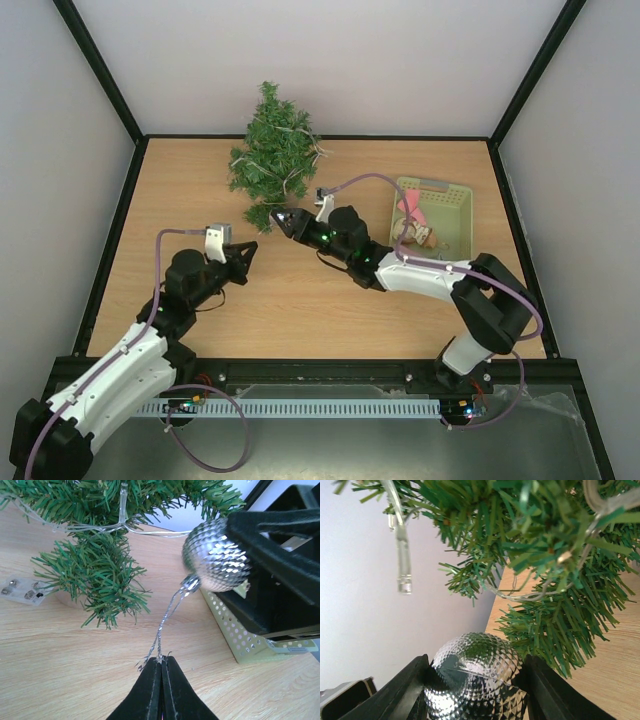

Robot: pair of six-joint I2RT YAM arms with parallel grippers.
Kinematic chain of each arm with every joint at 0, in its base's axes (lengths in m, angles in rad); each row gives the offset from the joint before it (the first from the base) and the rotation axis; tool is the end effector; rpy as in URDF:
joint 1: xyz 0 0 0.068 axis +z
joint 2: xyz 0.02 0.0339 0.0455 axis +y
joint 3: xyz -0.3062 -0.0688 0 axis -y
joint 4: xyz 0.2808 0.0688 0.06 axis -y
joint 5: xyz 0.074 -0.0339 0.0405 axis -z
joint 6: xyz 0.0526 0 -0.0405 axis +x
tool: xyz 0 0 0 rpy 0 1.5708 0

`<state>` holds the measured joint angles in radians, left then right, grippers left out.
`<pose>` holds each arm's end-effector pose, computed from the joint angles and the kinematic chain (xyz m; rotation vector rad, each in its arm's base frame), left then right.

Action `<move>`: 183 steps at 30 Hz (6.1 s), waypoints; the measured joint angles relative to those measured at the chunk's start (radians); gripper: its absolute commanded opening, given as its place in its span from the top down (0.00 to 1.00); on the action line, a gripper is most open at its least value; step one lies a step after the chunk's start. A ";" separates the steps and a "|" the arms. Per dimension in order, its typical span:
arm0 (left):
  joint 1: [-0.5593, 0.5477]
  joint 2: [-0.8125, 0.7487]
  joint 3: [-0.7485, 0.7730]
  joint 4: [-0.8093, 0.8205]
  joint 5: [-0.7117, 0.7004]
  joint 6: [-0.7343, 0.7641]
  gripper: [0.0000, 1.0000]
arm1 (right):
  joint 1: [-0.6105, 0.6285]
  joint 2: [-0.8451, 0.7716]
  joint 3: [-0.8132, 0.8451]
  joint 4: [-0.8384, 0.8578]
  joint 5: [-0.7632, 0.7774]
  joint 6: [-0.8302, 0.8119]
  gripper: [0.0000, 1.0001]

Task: Decorate the small christmas tree
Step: Hang the decoration item on the Christmas tree.

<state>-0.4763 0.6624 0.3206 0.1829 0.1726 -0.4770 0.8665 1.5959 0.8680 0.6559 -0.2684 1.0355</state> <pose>0.1625 -0.0940 0.2443 0.1321 1.7991 -0.8420 0.2494 0.3151 0.2686 -0.0781 1.9275 1.5998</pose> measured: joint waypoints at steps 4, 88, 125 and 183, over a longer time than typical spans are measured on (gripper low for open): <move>0.000 0.003 0.003 -0.022 -0.006 0.000 0.98 | 0.000 -0.023 -0.013 0.001 -0.002 0.000 0.60; 0.098 0.257 -0.011 0.195 0.040 -0.011 0.98 | 0.003 0.082 0.050 0.021 0.018 -0.102 0.60; 0.109 0.315 0.037 0.229 0.063 0.010 0.98 | 0.003 0.099 -0.030 0.192 0.036 -0.209 0.51; 0.113 0.006 0.359 -0.382 0.030 0.183 0.00 | -0.385 -0.441 0.010 -0.708 0.520 -0.665 0.40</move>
<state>-0.3634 0.6685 0.6800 -0.1989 0.2024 -0.2943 0.4816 1.1549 0.8776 -0.0517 0.2512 0.3710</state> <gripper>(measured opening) 0.994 0.610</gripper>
